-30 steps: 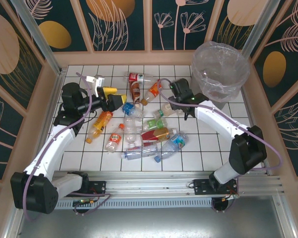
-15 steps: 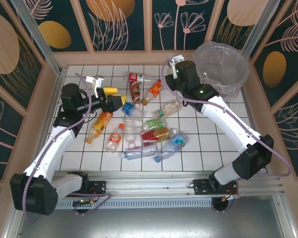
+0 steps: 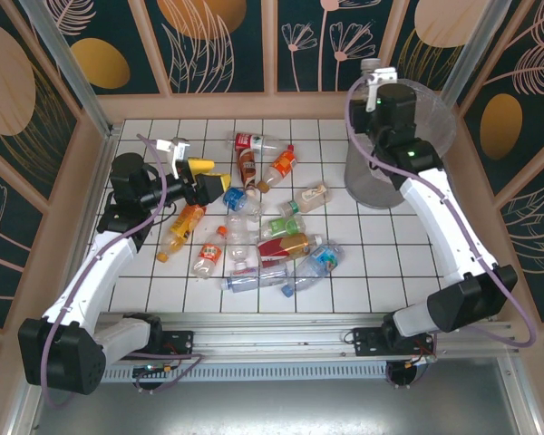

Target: Put the plastic bottles in the bin

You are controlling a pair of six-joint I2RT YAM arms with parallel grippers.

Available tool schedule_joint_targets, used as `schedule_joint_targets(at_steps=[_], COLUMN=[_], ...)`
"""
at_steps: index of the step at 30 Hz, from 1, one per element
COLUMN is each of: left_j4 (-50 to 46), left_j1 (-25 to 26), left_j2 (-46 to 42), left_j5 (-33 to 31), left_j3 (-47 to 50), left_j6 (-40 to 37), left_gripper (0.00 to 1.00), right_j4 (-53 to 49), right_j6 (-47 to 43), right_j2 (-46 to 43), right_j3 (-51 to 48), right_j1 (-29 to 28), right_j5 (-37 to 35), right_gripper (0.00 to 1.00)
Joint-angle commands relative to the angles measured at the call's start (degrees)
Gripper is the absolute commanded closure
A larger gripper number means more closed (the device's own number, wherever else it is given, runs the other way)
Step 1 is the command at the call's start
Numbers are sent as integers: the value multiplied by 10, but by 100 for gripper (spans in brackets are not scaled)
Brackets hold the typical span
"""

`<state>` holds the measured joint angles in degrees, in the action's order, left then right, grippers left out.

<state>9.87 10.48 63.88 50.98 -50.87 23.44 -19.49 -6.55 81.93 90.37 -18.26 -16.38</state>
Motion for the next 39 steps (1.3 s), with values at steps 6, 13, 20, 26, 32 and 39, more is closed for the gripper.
schedule_joint_targets(at_steps=[6, 13, 20, 26, 32, 39], left_j4=[13, 15, 13, 8, 4, 0], left_j1=[3, 3, 4, 4, 4, 4], left_j2=[-10, -3, 4, 5, 9, 9], left_j5=[4, 5, 1, -1, -2, -2], left_j3=[4, 5, 5, 4, 2, 0], left_j6=[2, 3, 4, 0, -2, -3], left_gripper=[1, 1, 1, 1, 1, 1], right_j4=[-43, -88, -156, -188, -215, -248], right_j6=[-44, -70, -83, -77, -68, -70], right_j2=[14, 58, 138, 188, 217, 239], right_j3=[52, 83, 146, 157, 151, 153], right_j1=[101, 184, 210, 213, 218, 219], right_j5=[110, 251, 327, 333, 346, 365], right_gripper=[45, 43, 41, 41, 42, 39])
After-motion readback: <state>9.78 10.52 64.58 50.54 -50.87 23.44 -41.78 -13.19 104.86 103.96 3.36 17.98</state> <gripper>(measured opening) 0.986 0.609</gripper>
